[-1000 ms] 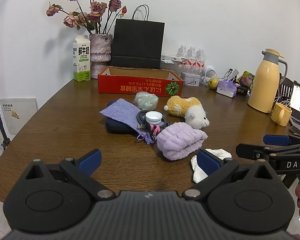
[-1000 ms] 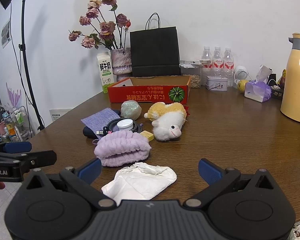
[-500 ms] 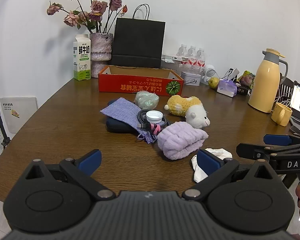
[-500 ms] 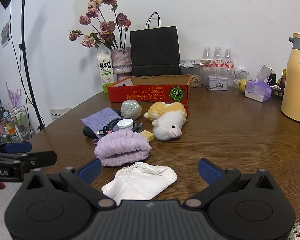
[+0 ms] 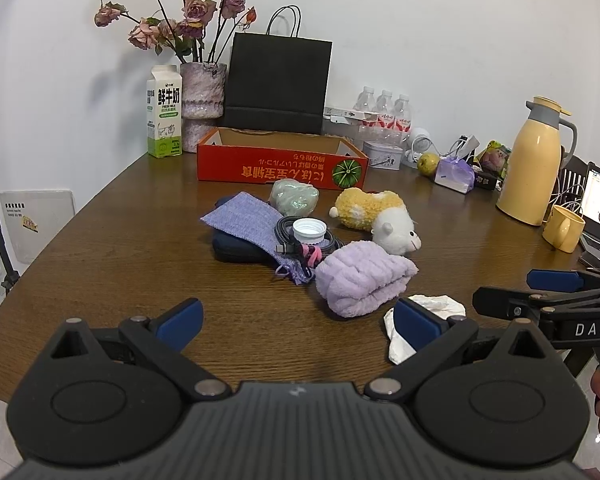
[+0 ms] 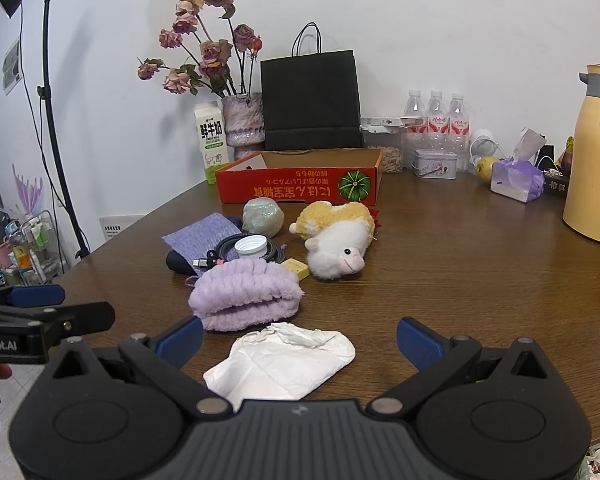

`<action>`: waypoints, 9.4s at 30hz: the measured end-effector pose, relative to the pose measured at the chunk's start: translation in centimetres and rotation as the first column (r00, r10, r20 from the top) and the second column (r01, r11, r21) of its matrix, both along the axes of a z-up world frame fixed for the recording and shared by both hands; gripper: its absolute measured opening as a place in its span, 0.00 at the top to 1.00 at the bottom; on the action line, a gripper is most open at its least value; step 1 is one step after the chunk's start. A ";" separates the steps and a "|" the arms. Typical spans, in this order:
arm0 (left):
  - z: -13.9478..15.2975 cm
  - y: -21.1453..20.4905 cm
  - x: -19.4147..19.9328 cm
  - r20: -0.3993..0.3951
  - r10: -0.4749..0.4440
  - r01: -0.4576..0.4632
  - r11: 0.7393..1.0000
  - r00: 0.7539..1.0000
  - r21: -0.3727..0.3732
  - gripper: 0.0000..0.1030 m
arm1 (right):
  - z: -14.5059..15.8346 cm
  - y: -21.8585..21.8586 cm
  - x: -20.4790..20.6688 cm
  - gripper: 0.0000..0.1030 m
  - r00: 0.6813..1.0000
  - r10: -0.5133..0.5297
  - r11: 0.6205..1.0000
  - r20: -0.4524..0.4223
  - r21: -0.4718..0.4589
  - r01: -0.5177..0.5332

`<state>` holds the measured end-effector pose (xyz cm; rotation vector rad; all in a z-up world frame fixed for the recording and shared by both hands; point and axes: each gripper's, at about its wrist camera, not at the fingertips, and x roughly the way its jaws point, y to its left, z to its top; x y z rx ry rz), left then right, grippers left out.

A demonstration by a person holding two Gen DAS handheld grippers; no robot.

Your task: Organize objects

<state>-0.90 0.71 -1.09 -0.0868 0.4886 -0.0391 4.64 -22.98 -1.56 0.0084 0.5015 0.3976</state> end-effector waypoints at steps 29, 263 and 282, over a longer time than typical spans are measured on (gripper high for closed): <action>-0.6 0.4 0.8 -0.038 0.003 -0.004 1.000 0.999 -0.020 0.00 | -1.1 0.4 1.1 0.00 0.998 0.013 0.999 -0.060 -0.047 -0.016; 7.4 6.1 42.3 0.126 0.129 -0.127 0.992 0.984 -0.027 0.00 | 5.3 11.4 41.9 0.00 0.999 -0.017 1.000 0.039 -0.003 0.017; 7.3 4.6 31.7 0.189 0.126 -0.130 0.992 0.974 0.010 0.00 | 5.7 8.8 31.7 0.00 0.989 0.004 1.000 0.147 -0.025 0.000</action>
